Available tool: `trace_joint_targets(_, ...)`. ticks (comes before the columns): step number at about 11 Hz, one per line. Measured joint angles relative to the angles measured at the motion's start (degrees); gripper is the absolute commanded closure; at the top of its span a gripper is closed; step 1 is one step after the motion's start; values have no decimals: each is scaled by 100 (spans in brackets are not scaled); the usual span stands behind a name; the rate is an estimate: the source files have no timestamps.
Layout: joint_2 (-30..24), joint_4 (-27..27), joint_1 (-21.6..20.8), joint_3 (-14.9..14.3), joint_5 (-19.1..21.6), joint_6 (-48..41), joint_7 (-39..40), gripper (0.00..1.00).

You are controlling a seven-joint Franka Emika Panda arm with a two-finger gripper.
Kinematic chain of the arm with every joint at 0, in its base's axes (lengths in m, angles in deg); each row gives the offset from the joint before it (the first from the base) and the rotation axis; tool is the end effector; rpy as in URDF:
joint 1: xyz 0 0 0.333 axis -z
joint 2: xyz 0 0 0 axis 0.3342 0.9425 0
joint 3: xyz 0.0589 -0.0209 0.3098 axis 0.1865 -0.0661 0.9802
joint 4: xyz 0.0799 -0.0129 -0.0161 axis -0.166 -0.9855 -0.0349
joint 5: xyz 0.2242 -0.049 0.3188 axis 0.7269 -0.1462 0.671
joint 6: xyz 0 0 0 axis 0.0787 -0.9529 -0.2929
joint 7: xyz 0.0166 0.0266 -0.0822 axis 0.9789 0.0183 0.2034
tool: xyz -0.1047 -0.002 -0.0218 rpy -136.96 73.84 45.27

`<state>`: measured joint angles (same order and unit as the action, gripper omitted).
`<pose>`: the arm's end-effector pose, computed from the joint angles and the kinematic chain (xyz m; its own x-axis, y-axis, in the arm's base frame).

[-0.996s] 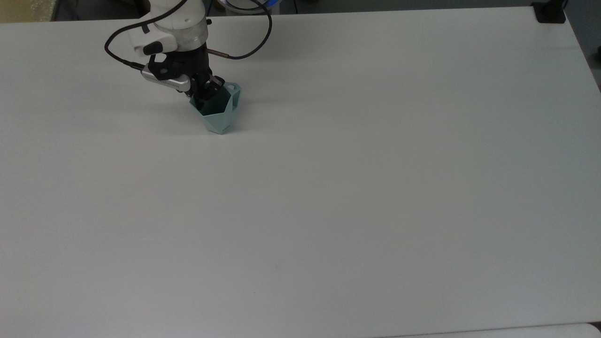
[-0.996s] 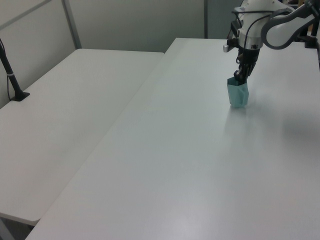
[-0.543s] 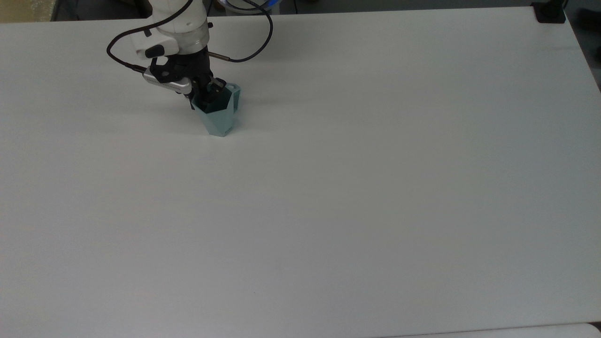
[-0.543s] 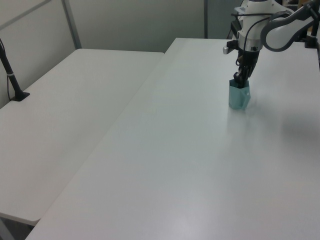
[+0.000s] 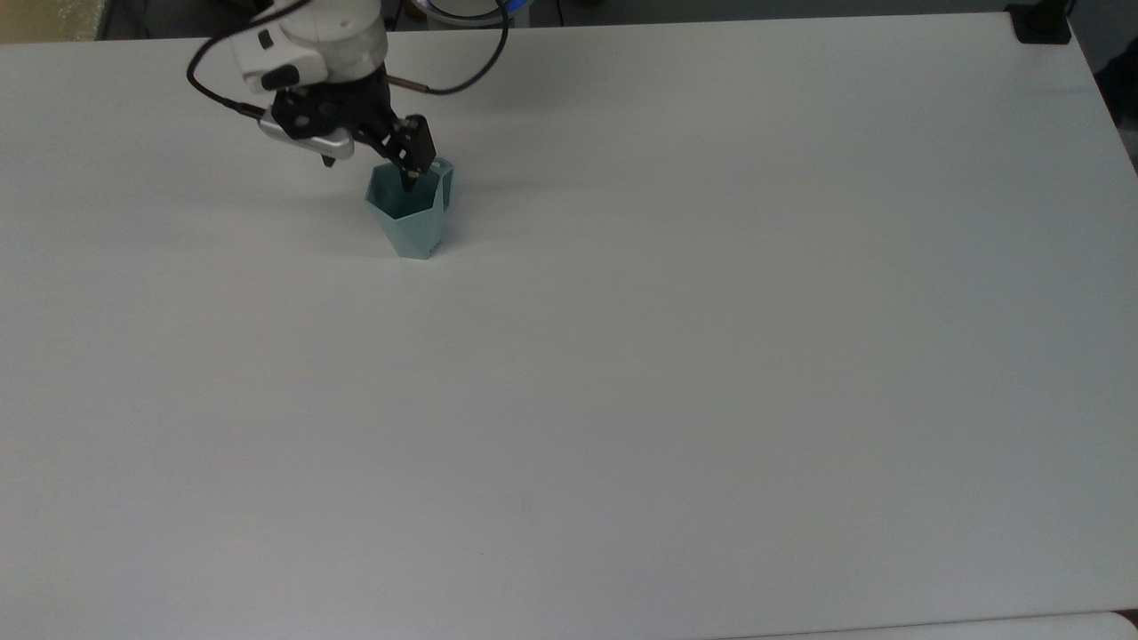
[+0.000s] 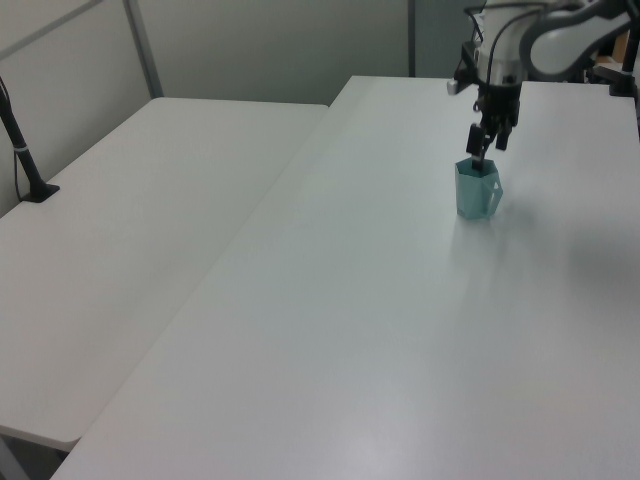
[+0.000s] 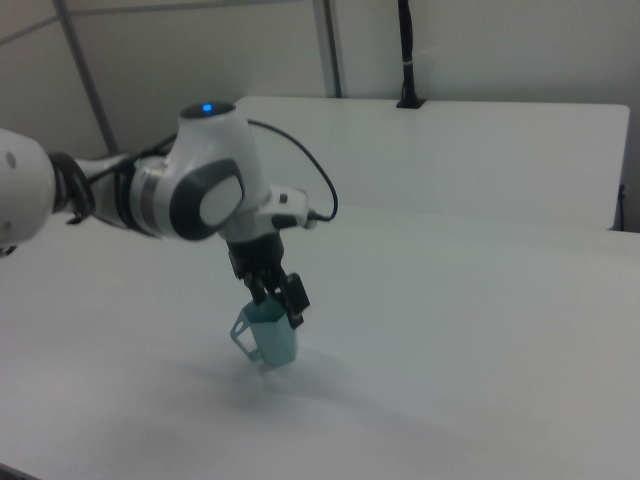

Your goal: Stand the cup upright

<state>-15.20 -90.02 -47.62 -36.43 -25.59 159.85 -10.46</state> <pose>0.5260 0.0121 0.4121 0.9749 -0.2056 0.0850 -0.2080 -0.9779 0.0206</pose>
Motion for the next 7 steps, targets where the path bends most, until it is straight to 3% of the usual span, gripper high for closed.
trace_joint_targets(4,-496,1442,15,-5,-1,-1791,289,0)
trace_joint_targets(7,-577,2307,43,-22,-2,-2917,1678,0)
